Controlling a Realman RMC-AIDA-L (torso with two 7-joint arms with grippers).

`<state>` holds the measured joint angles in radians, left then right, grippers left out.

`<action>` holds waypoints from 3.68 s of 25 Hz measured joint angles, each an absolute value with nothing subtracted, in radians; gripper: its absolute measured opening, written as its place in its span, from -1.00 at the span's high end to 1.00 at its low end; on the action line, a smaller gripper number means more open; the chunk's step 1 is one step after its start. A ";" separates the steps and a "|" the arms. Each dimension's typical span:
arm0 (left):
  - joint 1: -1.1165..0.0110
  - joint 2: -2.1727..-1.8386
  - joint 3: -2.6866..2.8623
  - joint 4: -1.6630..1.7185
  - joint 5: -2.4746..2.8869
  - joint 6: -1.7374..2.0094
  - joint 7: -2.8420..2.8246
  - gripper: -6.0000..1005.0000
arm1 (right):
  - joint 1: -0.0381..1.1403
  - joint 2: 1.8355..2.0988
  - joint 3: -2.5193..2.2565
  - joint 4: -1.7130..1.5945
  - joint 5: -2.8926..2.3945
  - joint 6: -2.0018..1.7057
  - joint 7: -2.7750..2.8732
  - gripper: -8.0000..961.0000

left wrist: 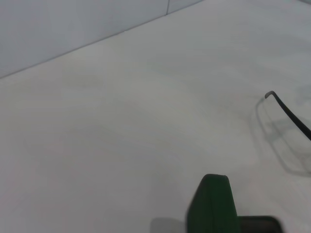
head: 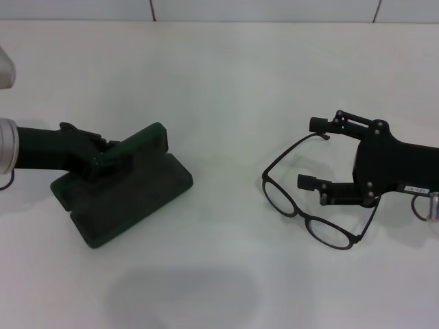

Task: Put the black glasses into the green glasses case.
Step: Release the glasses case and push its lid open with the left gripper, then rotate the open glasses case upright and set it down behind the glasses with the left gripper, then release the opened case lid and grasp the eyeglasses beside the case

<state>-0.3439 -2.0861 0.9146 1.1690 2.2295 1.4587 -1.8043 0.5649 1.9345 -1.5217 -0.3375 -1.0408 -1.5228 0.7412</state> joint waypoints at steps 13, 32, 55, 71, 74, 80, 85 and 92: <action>-0.462 -2.087 0.946 1.163 2.183 1.428 -1.627 0.57 | 0.570 1.962 -1.529 -0.345 -1.134 -1.536 0.714 -0.80; -0.798 -2.091 1.215 0.896 2.268 1.214 -1.598 0.36 | 0.562 1.997 -1.528 -0.348 -1.170 -1.529 0.712 -0.79; -0.442 -2.091 1.236 0.881 1.439 1.226 -1.277 -0.59 | 0.320 2.020 -1.471 -1.199 -1.673 -1.283 1.445 -0.75; -0.447 -2.080 1.232 0.814 1.458 1.227 -1.270 -0.57 | 0.398 2.022 -1.601 -1.438 -2.110 -1.292 2.025 -0.55; -0.456 -2.080 1.232 0.813 1.477 1.227 -1.273 -0.57 | 0.402 2.022 -1.620 -1.439 -2.129 -1.290 2.062 -0.46; -0.470 -2.080 1.236 0.813 1.523 1.228 -1.285 -0.57 | 0.403 2.023 -1.663 -1.426 -2.155 -1.264 2.091 -0.41; -0.482 -2.083 1.232 0.813 1.546 1.228 -1.298 -0.57 | 0.405 2.023 -1.700 -1.405 -2.169 -1.228 2.101 -0.37; -0.487 -2.086 1.232 0.813 1.550 1.224 -1.300 -0.57 | 0.413 2.024 -1.728 -1.374 -2.179 -1.192 2.102 -0.30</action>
<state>-0.4867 -2.0858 1.2317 0.8129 1.5497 1.2242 -1.3004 0.4133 2.0243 -1.7276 -1.3741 -2.1794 -1.1919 2.1016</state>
